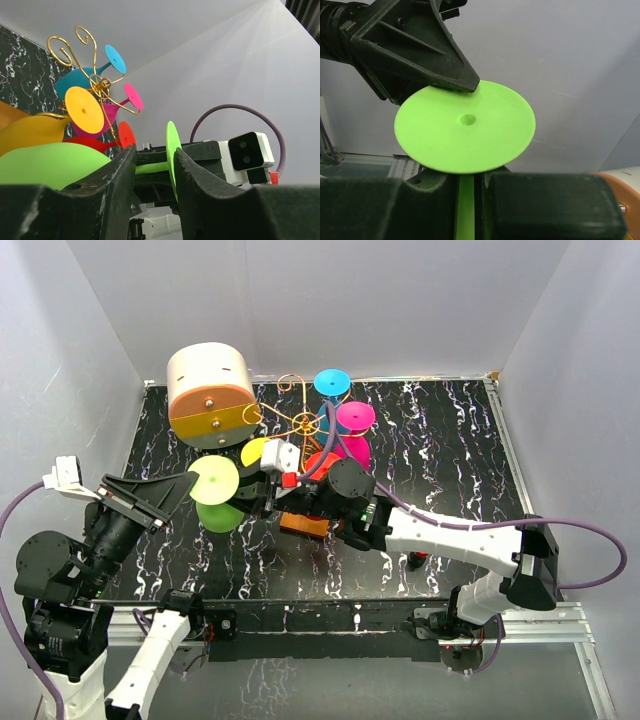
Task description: Place the wine glass upside down on the wine glass rack
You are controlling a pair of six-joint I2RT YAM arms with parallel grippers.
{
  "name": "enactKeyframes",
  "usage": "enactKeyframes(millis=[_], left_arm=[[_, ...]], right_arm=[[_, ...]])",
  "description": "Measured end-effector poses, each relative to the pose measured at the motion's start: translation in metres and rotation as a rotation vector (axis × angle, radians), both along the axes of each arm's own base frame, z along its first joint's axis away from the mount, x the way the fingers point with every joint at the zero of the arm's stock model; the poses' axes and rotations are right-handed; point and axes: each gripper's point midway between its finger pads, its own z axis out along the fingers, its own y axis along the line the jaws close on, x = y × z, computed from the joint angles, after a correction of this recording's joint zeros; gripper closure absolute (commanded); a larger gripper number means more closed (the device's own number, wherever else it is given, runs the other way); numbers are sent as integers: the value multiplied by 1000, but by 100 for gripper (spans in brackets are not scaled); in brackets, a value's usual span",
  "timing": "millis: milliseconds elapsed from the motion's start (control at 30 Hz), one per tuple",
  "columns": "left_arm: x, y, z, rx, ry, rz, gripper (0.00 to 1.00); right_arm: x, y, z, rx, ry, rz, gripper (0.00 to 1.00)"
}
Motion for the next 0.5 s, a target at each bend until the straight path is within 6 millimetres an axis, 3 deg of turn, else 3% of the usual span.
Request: enactKeyframes(millis=[367,500], left_arm=[[-1,-3,-1,-10,9,-23,82],[-1,-6,-2,-4,3,-40,98]], right_arm=[[4,5,-11,-37,7,-14,100],[4,5,-10,-35,6,-13,100]])
